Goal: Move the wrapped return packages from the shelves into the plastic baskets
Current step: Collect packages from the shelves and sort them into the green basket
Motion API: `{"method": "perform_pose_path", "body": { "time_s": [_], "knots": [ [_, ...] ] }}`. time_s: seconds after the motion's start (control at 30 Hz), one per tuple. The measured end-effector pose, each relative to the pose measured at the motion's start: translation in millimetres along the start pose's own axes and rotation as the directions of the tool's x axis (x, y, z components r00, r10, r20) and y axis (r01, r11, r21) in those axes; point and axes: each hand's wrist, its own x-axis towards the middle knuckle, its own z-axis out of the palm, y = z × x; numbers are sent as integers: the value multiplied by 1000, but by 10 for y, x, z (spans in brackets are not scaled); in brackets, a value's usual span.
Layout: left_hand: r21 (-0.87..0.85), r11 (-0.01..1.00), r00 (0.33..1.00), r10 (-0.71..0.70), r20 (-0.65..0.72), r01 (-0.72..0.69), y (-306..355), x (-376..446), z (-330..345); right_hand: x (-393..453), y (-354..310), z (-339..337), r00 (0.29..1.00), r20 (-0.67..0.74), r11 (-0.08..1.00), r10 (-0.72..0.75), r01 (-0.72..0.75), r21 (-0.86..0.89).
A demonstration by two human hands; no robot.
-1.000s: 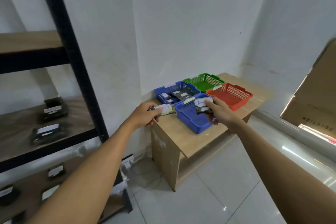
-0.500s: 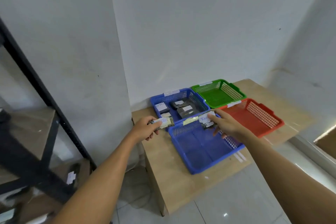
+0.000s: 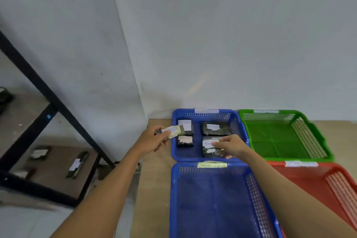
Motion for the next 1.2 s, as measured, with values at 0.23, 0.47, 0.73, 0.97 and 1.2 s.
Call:
{"method": "perform_pose_path", "body": {
  "time_s": [0.23,0.47,0.73,0.97,1.2],
  "knots": [
    [-63,994,991,-98,-91,93,-34,155,149,780,109,550,993,87,994,81,-73,-86],
    [-116,987,989,-119,-86,109,-274,379,154,1138,237,996,997,49,974,57,-44,-223],
    [-151,983,994,-106,-30,101,-365,628,307,1306,266,1178,999,-17,869,49,-51,-492],
    [-117,988,990,-113,-85,103,-383,789,546,1251,96,875,999,28,898,18,-4,-440],
    [-152,969,979,-199,-32,192,-252,885,894,1036,-562,-13,946,301,914,-119,-13,405]
  ]
}}
